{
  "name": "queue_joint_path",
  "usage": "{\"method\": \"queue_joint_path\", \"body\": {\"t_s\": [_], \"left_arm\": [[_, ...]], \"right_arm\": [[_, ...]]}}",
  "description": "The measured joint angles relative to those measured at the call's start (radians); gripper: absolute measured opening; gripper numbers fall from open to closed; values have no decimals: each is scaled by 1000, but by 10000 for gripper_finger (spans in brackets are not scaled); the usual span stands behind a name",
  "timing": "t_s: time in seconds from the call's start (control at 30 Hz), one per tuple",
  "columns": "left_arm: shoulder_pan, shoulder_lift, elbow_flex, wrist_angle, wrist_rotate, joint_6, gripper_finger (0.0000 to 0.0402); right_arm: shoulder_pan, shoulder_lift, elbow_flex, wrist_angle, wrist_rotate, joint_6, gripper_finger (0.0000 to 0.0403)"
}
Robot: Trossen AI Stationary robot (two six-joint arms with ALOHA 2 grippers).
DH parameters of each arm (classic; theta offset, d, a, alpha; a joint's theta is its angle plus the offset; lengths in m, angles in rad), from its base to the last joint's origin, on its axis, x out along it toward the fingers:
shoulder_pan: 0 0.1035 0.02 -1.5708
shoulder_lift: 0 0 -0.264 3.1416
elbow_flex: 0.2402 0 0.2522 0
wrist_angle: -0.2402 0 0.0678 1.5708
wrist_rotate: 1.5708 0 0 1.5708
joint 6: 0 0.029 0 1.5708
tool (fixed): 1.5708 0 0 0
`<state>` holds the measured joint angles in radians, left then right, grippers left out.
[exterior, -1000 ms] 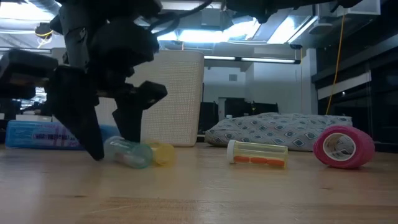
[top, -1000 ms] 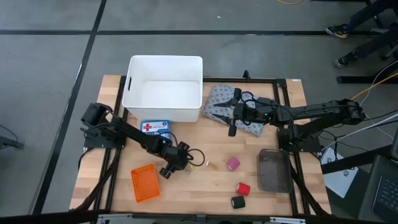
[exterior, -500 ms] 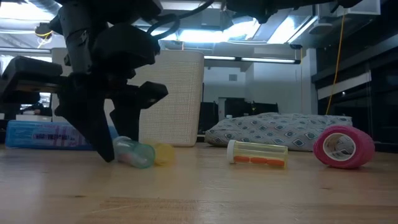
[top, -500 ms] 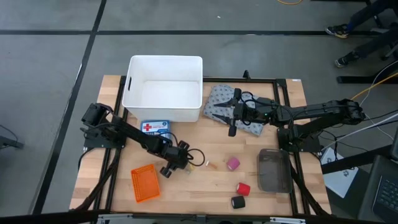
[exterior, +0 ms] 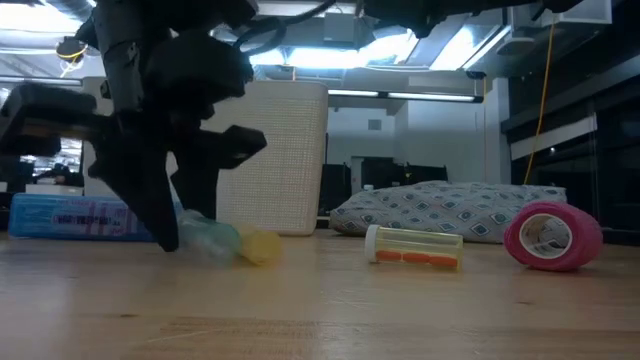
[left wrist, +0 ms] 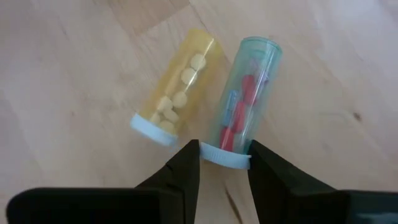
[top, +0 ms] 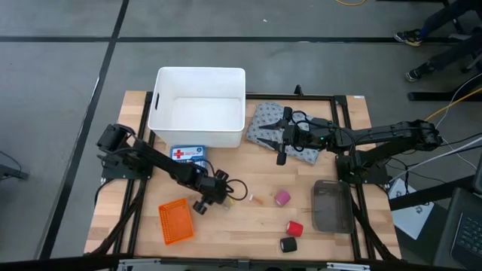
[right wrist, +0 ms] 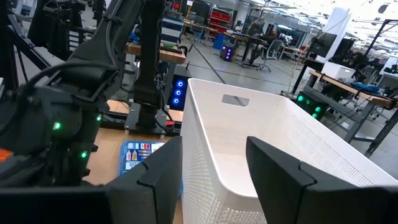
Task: Pick & place medical supplies in basket/bin
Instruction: Put the blue pill bottle in the orange bin
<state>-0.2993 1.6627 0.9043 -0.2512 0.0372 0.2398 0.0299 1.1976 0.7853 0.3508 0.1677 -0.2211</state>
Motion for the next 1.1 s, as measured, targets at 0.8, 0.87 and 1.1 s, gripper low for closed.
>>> {"method": "queue_joint_path", "body": {"t_s": [0.8,0.87,1.1], "left_arm": [[-185,-442,0,-435,47,-468,104],[-220,-450,0,-440,44,-528,104],[-347,-433,0,-497,43,-728,104]], "right_arm": [[0,0,0,-4,-3,4,178],[0,0,0,-8,-3,4,178],[0,0,0,-14,-2,60,178]]}}
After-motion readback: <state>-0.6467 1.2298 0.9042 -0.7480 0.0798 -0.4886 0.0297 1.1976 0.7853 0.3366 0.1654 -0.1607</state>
